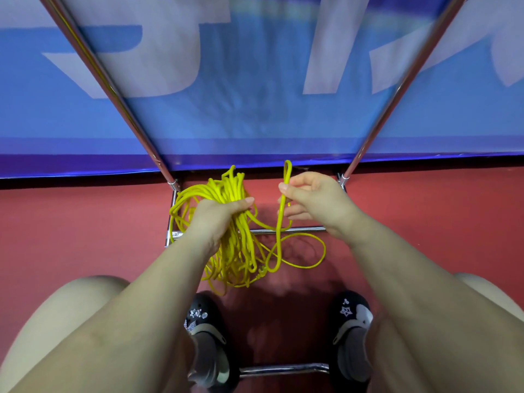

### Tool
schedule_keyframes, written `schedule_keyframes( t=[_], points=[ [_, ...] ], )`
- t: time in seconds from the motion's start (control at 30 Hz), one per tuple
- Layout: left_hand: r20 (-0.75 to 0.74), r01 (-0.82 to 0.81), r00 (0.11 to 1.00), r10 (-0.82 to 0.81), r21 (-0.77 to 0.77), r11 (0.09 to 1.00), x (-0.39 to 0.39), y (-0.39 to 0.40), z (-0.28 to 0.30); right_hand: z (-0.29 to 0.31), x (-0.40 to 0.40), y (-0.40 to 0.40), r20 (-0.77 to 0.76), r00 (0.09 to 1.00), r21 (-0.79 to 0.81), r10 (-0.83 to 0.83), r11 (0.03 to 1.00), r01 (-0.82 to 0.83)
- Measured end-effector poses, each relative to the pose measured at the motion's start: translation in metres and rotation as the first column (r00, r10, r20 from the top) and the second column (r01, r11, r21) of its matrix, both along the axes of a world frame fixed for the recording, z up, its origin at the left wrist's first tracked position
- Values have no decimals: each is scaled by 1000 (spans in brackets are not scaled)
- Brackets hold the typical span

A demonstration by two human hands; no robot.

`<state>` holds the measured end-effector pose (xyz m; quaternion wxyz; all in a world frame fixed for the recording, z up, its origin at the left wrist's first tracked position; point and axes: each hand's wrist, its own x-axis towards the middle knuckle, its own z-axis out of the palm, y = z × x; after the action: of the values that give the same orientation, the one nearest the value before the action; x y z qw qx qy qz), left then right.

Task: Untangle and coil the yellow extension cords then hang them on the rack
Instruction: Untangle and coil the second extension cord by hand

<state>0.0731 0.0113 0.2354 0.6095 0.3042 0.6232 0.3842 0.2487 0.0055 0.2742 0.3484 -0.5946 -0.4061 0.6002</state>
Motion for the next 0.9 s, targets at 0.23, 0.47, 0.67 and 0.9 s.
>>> schedule_keyframes(
  t=[0.23,0.47,0.67,0.9],
  points=[
    [-57,272,961,-270,30,962,18,-10,1,-3,-1,8,-118,962,-237,-247,948,215],
    [6,369,928,-372,95,924,36,-16,5,-4,8,9,-145,937,-335,-319,907,257],
    [5,211,978,-211,-18,977,37,-13,2,-5,11,9,-154,959,-251,-239,948,196],
    [236,-5,971,43,-158,987,24,-1,4,-28,7,-9,416,835,-57,360,927,-372]
  ],
)
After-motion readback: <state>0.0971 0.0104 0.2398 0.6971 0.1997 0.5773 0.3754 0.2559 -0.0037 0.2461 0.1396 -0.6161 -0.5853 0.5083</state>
